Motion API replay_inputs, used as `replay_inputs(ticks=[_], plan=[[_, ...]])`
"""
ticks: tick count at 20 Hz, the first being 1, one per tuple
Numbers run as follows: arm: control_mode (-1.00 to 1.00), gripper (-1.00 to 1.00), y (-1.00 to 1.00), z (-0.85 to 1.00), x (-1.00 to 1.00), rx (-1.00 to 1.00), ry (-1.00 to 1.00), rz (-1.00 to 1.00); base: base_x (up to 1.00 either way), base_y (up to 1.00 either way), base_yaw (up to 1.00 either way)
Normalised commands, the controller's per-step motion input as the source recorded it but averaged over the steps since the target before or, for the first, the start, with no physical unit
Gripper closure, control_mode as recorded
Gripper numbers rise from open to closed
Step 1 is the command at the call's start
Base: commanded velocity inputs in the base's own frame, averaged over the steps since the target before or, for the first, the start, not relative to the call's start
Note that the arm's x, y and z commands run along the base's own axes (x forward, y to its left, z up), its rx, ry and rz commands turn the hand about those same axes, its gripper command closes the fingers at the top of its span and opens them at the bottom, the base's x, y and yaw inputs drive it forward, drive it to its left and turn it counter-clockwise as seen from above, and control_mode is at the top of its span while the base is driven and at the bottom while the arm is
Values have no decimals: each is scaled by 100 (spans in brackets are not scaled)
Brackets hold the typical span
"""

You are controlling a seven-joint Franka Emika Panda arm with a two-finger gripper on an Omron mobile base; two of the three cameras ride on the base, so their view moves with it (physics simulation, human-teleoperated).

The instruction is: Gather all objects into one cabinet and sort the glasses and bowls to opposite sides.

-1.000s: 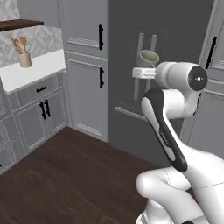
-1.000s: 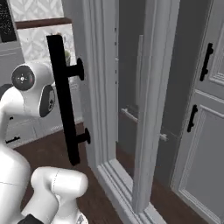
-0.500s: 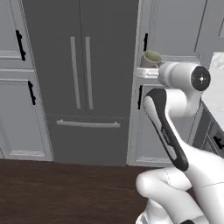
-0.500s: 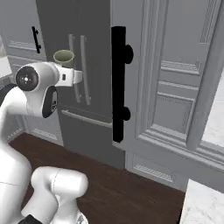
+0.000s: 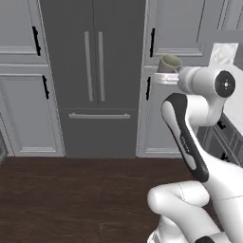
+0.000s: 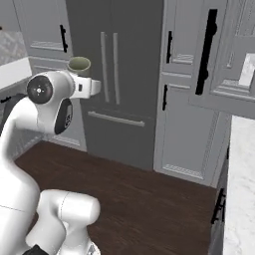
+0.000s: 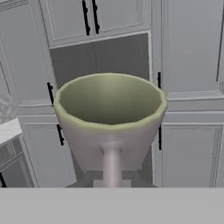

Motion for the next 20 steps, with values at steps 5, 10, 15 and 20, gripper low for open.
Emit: replay_inputs(ticks=[5,10,15,20], plan=[[100,100,0,0,0,0,0,0,-86,100,-18],[100,100,0,0,0,0,0,0,-17,99,-32],[100,100,0,0,0,0,0,0,41,75,-55],[100,100,0,0,0,0,0,0,53,34,-75]])
